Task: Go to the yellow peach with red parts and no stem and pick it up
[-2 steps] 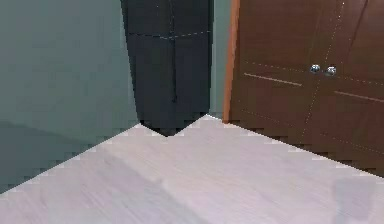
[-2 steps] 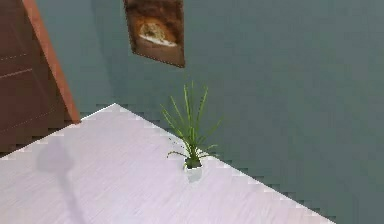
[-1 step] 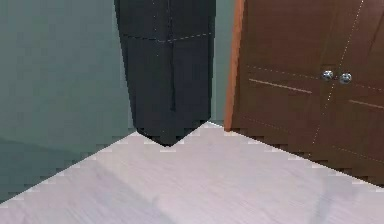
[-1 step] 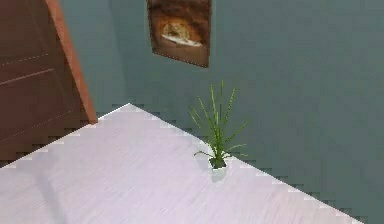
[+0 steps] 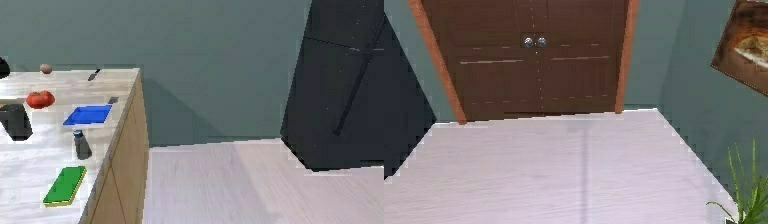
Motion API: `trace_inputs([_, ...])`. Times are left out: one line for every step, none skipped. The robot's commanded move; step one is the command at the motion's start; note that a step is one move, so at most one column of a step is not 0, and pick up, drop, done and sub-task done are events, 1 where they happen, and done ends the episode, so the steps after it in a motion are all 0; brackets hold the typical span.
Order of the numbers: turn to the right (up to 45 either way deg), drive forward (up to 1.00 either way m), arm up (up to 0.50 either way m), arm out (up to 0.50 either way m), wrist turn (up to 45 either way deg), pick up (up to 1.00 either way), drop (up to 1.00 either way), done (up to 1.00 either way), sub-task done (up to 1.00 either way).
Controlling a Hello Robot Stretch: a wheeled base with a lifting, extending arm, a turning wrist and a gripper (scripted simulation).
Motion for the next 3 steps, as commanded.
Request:
trace_inputs([-6.0, 0.00, 0.00, 0.00, 0.0, 0.00, 0.00, 0.00, 0.00])
trace_inputs([0.0, 1.00, 0.00, 0.00, 0.0, 0.00, 0.00, 0.00, 0.00])
trace_inputs([-3.0, 0.00, 0.00, 0.00, 0.0, 0.00, 0.00, 0.00, 0.00])
